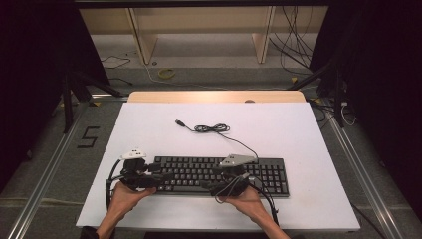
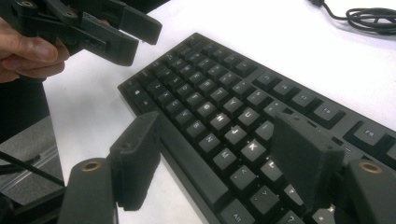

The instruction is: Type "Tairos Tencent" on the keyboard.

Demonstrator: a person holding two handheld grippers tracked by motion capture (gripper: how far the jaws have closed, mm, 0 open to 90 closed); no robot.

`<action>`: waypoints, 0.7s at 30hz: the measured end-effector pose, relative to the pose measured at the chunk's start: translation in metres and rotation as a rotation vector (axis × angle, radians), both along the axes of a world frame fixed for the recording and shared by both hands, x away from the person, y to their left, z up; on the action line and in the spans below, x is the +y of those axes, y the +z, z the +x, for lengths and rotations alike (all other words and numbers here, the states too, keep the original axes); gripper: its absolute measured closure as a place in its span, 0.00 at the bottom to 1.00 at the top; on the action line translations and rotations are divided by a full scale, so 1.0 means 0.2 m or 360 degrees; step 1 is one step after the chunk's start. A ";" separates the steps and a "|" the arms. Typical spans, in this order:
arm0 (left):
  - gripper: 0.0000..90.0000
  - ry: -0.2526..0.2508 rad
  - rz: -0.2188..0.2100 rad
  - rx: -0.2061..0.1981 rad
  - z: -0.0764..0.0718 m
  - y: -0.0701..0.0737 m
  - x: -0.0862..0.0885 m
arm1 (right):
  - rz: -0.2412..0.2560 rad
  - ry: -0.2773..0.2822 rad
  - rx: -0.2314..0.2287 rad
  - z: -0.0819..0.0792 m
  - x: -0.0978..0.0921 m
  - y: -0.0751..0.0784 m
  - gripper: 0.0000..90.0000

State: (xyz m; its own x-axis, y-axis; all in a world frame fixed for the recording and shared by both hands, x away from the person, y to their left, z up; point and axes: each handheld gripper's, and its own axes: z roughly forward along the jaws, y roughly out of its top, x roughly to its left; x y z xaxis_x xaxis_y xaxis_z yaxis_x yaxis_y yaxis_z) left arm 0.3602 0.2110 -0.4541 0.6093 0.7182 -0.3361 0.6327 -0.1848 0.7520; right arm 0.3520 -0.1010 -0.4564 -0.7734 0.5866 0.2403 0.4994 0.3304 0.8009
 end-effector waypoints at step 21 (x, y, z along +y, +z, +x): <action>0.31 0.0005 -0.0004 -0.0003 -0.02 0.00 0.01 | -0.0005 0.0058 0.0016 -0.01 0.06 -0.01 0.44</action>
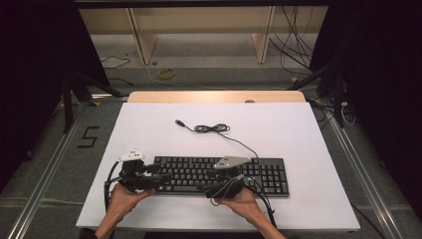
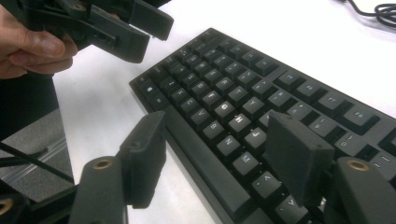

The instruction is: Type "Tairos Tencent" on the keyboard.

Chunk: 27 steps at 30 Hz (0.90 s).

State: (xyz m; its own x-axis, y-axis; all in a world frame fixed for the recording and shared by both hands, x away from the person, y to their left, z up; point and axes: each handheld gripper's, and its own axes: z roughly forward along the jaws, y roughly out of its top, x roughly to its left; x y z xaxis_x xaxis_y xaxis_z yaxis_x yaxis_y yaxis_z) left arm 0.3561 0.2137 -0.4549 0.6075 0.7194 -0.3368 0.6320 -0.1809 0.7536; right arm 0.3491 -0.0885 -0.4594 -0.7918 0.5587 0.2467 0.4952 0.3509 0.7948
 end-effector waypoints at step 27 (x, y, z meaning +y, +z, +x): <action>0.31 0.0004 0.0004 -0.0003 -0.03 -0.01 0.02 | -0.0149 0.0084 -0.0012 -0.02 0.12 -0.06 0.99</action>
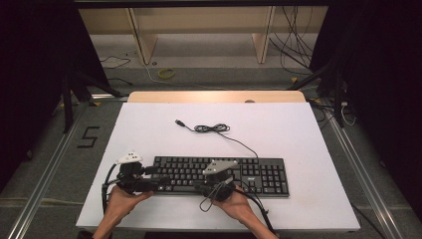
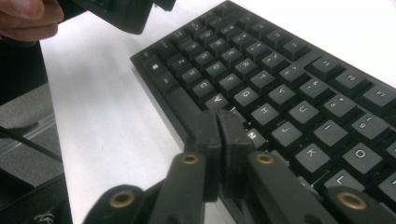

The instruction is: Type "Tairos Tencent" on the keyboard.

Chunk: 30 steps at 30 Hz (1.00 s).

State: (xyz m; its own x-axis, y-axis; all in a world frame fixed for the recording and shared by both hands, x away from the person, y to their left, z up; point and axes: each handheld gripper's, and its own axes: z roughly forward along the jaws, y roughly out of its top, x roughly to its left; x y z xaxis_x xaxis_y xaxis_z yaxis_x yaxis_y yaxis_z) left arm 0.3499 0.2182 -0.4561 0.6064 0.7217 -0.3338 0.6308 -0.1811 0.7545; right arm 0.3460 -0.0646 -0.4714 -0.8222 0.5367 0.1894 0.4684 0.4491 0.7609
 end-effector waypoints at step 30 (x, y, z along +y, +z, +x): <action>0.31 0.0014 -0.0004 0.0010 -0.01 -0.01 0.02 | -0.0130 0.0002 -0.0001 0.01 0.05 -0.07 1.00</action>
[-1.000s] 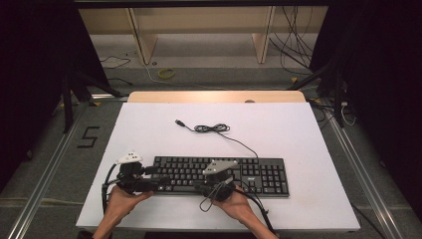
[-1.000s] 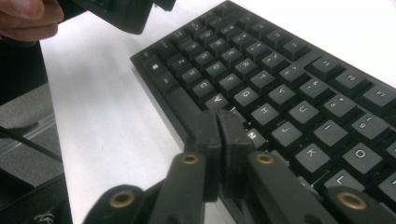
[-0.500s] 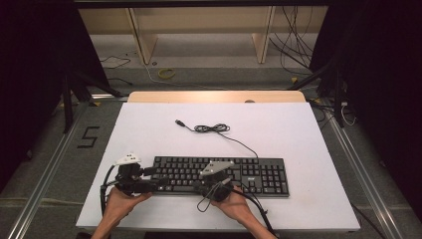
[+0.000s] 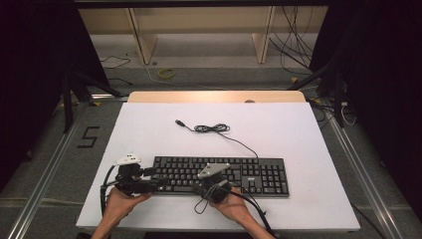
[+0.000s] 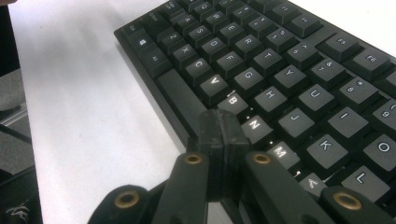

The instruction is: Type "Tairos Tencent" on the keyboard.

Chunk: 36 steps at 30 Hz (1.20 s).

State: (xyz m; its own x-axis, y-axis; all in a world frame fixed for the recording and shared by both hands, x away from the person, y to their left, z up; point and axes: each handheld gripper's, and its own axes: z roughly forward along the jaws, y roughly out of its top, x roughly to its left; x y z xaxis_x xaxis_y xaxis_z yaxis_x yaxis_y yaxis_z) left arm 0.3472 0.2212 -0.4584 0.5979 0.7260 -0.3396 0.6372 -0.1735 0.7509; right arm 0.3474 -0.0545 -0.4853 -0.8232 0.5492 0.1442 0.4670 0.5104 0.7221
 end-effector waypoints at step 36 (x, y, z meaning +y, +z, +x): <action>0.31 -0.0003 0.0035 0.0014 0.01 -0.01 0.01 | 0.0185 -0.0073 0.0014 0.09 -0.09 0.11 0.63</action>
